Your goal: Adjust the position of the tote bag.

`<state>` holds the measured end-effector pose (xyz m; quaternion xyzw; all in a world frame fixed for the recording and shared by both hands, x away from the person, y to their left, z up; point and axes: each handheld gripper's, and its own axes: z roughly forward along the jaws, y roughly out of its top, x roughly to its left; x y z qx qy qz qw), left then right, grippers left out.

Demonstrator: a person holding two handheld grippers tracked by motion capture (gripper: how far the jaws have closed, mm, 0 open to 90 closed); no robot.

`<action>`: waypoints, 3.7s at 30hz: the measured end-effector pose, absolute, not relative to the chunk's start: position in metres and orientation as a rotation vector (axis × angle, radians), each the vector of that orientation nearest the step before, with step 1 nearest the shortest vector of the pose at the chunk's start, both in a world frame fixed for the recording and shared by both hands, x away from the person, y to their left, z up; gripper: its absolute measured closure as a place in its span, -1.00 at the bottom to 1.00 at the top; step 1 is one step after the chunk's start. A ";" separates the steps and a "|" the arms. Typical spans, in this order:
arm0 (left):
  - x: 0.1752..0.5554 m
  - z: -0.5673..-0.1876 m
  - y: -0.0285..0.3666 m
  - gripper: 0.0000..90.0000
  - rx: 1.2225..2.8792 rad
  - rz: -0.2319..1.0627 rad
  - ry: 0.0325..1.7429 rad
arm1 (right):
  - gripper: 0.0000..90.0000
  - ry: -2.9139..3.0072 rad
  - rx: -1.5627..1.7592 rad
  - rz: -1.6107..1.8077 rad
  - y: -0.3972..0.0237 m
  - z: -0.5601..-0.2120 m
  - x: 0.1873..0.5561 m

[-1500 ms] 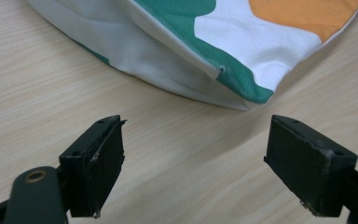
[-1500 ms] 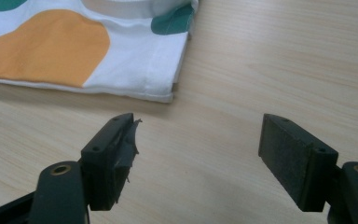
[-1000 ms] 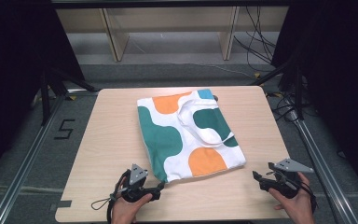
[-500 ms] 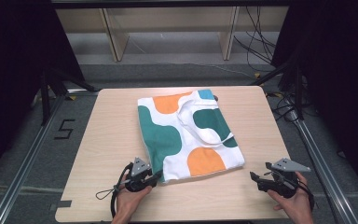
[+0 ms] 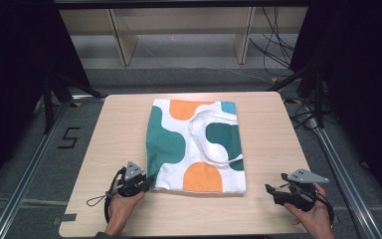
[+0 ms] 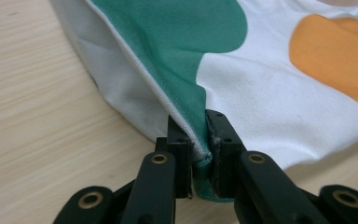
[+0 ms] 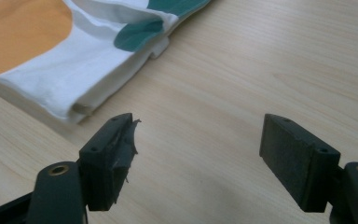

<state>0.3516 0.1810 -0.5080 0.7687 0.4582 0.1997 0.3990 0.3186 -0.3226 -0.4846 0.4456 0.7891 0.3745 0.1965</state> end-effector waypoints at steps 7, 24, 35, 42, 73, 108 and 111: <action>0.368 -0.506 0.204 0.79 1.983 0.624 1.206 | -0.36 2.213 1.244 1.044 -0.322 -0.485 0.318; 0.421 -0.512 0.233 0.81 2.067 0.763 1.213 | -0.32 2.212 1.220 1.042 -0.316 -0.487 0.318; 0.450 -0.513 0.246 0.69 1.984 0.791 1.278 | -0.32 2.238 1.207 1.020 -0.315 -0.487 0.320; 0.408 -0.489 0.233 -0.25 1.833 0.739 1.401 | -0.32 2.278 1.209 1.036 -0.317 -0.488 0.322; 0.292 -0.509 0.068 -0.59 2.248 0.692 0.871 | -0.36 2.260 1.210 0.995 -0.310 -0.490 0.322; 0.271 -0.488 0.172 0.85 2.231 0.735 0.922 | -0.37 2.306 1.114 0.982 -0.304 -0.491 0.326; 0.271 -0.486 0.176 0.85 2.213 0.722 0.938 | -0.36 2.312 1.064 0.957 -0.296 -0.494 0.333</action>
